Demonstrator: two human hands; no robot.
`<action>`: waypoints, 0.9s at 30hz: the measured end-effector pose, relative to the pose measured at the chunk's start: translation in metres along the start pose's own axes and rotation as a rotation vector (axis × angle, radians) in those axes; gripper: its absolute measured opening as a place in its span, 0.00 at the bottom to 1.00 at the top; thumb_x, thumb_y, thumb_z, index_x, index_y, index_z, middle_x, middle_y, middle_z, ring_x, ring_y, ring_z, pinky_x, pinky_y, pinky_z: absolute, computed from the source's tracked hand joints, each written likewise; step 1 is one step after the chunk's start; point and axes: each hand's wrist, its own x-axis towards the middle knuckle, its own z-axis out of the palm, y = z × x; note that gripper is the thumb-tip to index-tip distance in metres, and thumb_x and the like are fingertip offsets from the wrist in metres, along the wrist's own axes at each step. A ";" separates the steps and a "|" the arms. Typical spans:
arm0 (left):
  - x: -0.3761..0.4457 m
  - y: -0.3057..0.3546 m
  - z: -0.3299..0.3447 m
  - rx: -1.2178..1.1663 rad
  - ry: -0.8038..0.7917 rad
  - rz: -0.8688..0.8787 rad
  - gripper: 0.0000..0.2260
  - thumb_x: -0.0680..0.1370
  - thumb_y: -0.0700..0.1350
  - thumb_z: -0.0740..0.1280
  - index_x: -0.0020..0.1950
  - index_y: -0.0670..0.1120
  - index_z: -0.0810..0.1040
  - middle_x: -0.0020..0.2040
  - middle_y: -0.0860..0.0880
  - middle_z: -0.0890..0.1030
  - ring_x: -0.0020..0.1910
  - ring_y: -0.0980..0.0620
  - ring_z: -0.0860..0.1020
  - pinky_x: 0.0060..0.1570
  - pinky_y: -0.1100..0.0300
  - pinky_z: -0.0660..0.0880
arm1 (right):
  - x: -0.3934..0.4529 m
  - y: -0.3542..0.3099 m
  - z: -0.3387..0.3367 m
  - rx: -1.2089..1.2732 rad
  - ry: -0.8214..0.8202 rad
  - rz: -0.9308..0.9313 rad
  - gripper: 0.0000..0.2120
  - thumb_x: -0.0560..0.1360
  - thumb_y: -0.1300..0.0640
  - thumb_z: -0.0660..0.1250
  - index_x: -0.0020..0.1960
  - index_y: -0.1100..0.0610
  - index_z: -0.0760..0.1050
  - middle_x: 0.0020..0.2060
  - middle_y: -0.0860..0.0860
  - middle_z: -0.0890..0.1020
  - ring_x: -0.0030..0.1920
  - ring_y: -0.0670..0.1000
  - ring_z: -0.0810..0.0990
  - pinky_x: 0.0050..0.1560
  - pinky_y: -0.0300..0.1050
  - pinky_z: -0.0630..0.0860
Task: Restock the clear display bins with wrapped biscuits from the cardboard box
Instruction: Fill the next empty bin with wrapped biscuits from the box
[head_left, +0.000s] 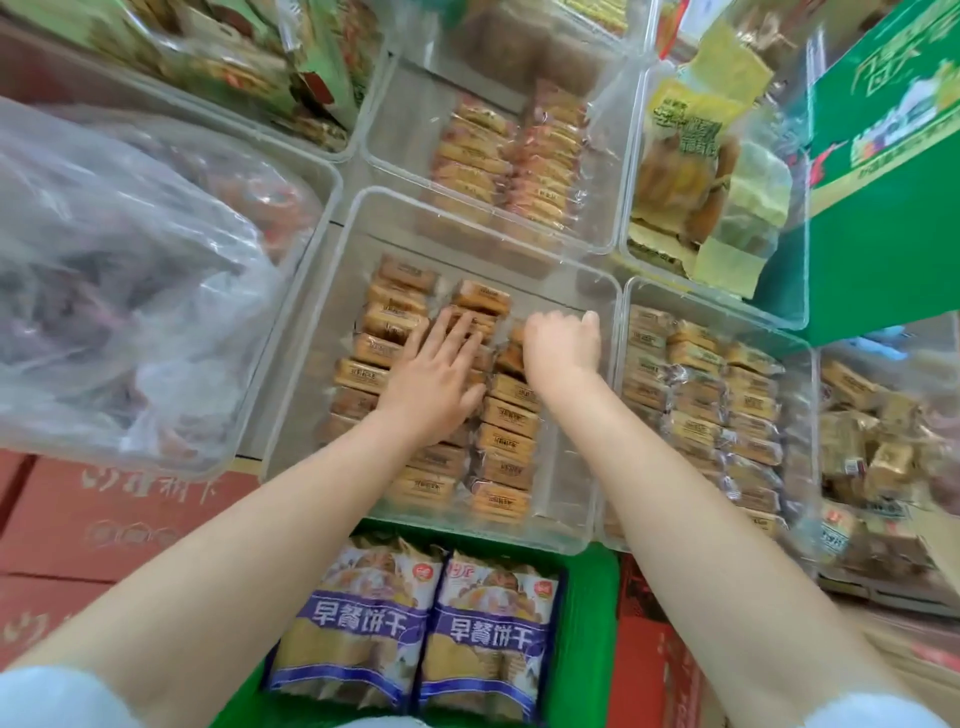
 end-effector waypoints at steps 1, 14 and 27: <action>0.000 0.000 0.000 0.008 0.006 -0.012 0.32 0.84 0.62 0.44 0.83 0.49 0.42 0.82 0.48 0.37 0.80 0.47 0.34 0.79 0.45 0.38 | 0.001 0.000 -0.002 -0.017 -0.021 -0.002 0.15 0.79 0.61 0.62 0.64 0.57 0.74 0.59 0.53 0.80 0.60 0.55 0.79 0.64 0.51 0.66; -0.007 0.001 -0.008 -0.043 0.062 0.049 0.23 0.84 0.57 0.51 0.79 0.57 0.62 0.83 0.48 0.51 0.82 0.46 0.44 0.77 0.40 0.38 | 0.026 0.015 0.007 0.289 -0.279 -0.169 0.29 0.79 0.43 0.59 0.76 0.54 0.64 0.71 0.60 0.70 0.72 0.61 0.66 0.70 0.57 0.65; -0.002 0.000 -0.009 -0.085 0.081 -0.010 0.22 0.83 0.55 0.55 0.78 0.57 0.64 0.83 0.50 0.50 0.82 0.48 0.44 0.78 0.39 0.39 | 0.028 0.014 0.013 0.264 -0.116 -0.192 0.33 0.74 0.48 0.73 0.72 0.60 0.64 0.61 0.57 0.77 0.57 0.60 0.79 0.49 0.51 0.76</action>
